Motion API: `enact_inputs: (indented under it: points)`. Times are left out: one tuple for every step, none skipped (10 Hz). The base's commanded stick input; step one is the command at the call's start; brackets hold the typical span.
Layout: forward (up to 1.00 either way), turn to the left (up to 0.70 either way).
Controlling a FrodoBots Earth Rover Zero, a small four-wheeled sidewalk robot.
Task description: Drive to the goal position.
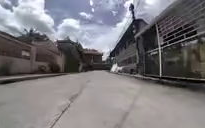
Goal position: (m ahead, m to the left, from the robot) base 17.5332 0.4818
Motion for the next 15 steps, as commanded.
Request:
enact_inputs:
  points:
    - [0.7,0.0]
    - [0.7,0.0]
    - [0.7,0.0]
    - [0.7,-0.29]
    - [0.7,-0.35]
    - [0.7,-0.35]
    - [0.7,-0.35]
    - [0.7,-0.15]
    - [0.7,0.0]
    - [0.7,0.0]
    - [0.7,0.0]
    - [0.7,0.0]
    - [0.7,0.0]
    - [0.7,0.0]
    - [0.7,0.0]
